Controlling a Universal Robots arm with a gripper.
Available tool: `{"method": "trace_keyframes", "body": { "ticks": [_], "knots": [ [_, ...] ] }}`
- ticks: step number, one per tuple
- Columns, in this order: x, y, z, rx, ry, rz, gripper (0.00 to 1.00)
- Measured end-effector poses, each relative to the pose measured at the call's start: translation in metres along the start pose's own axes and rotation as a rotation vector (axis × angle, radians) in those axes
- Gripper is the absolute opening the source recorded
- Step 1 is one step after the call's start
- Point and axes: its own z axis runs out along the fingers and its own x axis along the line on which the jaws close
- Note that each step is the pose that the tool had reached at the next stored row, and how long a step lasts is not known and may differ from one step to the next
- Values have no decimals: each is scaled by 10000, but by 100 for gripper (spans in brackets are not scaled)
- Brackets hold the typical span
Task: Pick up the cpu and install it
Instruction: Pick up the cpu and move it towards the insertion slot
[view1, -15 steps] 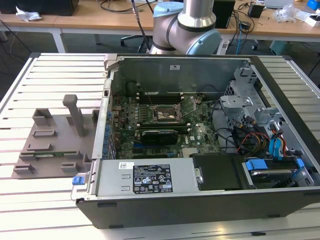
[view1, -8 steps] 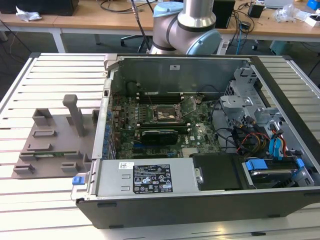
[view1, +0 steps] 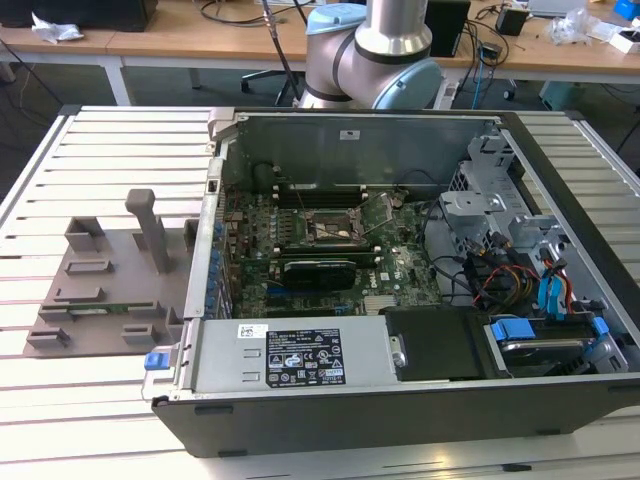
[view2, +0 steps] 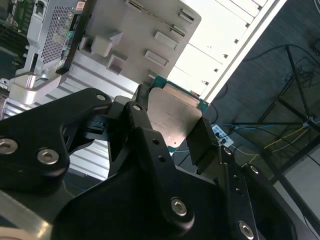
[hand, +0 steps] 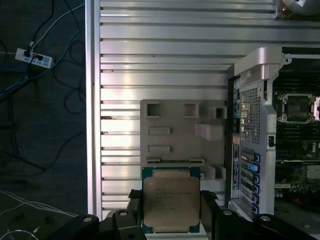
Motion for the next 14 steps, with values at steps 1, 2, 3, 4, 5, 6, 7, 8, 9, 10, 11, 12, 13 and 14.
{"method": "trace_keyframes", "body": {
  "ticks": [1, 2, 3, 4, 5, 6, 7, 8, 9, 10, 11, 12, 13, 14],
  "knots": [
    [0, 0, 1, -2, -1, 0, 55],
    [1, 0, 1, -5, -1, 1, 55],
    [1, 0, 0, -5, 0, 1, 55],
    [1, 0, 0, -6, 0, 1, 55],
    [1, 0, 0, -8, -1, 1, 55],
    [1, 0, 0, -9, -1, 1, 55],
    [0, 0, 0, -10, -1, 1, 55],
    [-1, 0, 1, -11, -1, 1, 55],
    [-10, -1, 3, -10, 0, -1, 55],
    [-42, 0, 7, -10, 3, 0, 55],
    [-69, 0, 12, -11, 5, 0, 55],
    [-88, 0, 16, -10, 8, 0, 55],
    [-106, 0, 21, -10, 11, 0, 55],
    [-136, 1, 28, -10, 16, 0, 55]
  ]
}}
